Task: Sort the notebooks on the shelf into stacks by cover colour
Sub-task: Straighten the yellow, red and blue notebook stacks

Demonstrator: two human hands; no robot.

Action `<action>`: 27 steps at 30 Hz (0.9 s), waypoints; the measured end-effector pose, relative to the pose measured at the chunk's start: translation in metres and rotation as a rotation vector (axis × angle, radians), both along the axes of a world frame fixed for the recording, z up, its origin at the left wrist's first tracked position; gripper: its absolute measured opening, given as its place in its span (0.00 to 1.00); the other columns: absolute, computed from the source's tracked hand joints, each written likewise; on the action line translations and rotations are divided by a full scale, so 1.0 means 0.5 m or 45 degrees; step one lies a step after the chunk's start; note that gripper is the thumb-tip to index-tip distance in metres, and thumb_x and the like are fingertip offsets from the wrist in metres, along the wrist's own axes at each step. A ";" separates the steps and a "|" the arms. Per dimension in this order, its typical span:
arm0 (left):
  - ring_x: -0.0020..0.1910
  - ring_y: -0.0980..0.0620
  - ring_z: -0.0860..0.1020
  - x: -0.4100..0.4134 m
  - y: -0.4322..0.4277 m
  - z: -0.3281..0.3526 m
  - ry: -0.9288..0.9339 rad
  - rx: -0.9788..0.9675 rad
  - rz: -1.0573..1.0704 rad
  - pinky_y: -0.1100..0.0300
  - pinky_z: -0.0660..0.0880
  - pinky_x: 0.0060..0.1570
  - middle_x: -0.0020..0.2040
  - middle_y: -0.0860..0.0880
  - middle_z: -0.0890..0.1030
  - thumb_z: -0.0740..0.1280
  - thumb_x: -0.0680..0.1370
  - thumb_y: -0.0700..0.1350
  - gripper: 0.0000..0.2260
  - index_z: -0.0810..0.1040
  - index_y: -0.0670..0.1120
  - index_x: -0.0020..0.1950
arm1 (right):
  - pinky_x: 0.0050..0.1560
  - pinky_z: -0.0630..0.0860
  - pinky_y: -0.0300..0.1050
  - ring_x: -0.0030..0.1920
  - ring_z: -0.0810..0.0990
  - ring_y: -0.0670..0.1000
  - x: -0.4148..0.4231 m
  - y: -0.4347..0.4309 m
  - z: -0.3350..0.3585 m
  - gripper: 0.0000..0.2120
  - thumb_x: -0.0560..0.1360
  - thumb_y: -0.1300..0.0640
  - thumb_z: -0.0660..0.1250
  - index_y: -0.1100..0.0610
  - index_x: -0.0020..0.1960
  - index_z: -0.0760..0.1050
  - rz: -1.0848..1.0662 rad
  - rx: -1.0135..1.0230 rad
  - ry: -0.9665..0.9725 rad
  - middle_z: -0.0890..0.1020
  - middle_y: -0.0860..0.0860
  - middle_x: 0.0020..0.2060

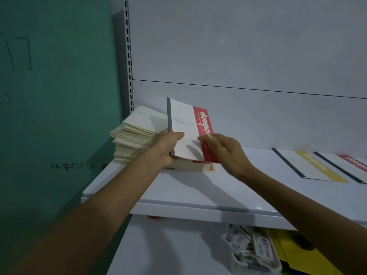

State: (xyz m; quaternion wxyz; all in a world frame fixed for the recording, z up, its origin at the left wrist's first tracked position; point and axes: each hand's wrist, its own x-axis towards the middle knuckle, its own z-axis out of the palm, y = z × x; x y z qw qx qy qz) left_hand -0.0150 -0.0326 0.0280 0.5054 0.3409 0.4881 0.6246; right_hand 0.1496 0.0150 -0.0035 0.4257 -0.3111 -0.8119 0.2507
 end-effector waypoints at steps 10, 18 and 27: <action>0.55 0.45 0.79 -0.067 -0.035 -0.017 0.162 0.016 0.098 0.46 0.75 0.59 0.57 0.46 0.81 0.61 0.80 0.38 0.12 0.75 0.47 0.62 | 0.37 0.72 0.45 0.43 0.76 0.52 -0.038 0.189 -0.016 0.25 0.74 0.44 0.68 0.64 0.58 0.70 -0.614 -0.718 -0.184 0.77 0.56 0.48; 0.55 0.44 0.80 -0.080 -0.038 -0.036 0.154 -0.001 0.058 0.48 0.77 0.55 0.58 0.45 0.81 0.62 0.80 0.38 0.14 0.74 0.46 0.65 | 0.44 0.78 0.47 0.46 0.81 0.54 -0.042 0.190 -0.013 0.22 0.70 0.45 0.73 0.62 0.51 0.74 -0.738 -0.542 -0.150 0.81 0.55 0.48; 0.52 0.48 0.80 -0.059 -0.014 -0.019 0.180 0.174 0.061 0.53 0.78 0.51 0.55 0.48 0.81 0.61 0.80 0.38 0.12 0.74 0.47 0.62 | 0.43 0.76 0.42 0.49 0.77 0.51 -0.015 0.052 0.088 0.14 0.78 0.54 0.65 0.60 0.59 0.68 -0.706 -0.060 0.440 0.75 0.51 0.52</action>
